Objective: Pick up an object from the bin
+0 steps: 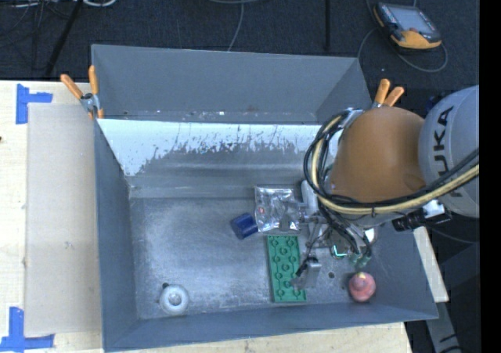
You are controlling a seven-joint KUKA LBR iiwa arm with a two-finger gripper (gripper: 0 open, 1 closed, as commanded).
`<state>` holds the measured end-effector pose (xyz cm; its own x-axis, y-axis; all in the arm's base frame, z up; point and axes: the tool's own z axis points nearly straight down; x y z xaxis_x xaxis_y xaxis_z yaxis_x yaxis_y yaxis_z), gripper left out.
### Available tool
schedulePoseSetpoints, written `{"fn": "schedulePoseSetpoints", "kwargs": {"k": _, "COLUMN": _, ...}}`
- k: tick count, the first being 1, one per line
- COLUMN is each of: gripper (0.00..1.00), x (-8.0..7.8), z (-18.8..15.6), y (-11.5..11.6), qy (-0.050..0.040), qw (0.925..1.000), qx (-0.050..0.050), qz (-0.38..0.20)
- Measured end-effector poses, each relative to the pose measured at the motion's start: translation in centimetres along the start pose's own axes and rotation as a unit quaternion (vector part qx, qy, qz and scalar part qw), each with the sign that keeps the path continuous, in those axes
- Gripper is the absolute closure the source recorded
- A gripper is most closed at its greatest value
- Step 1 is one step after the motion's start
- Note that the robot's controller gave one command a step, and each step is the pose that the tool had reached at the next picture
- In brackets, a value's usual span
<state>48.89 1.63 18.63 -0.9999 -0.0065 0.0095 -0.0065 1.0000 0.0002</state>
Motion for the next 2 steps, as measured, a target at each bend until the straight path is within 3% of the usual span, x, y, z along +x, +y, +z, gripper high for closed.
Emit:
{"fn": "schedulePoseSetpoints", "kwargs": {"k": 1, "gripper": 0.00, "x": -2.63, "z": 10.93, "y": -3.36, "qy": -0.0009, "qw": 0.9991, "qx": 0.000, "qz": 0.042}}
{"fn": "schedulePoseSetpoints", "kwargs": {"k": 2, "gripper": 1.00, "x": -2.73, "z": 10.50, "y": -3.29, "qy": -0.0036, "qw": 0.9991, "qx": 0.000, "qz": 0.042}}
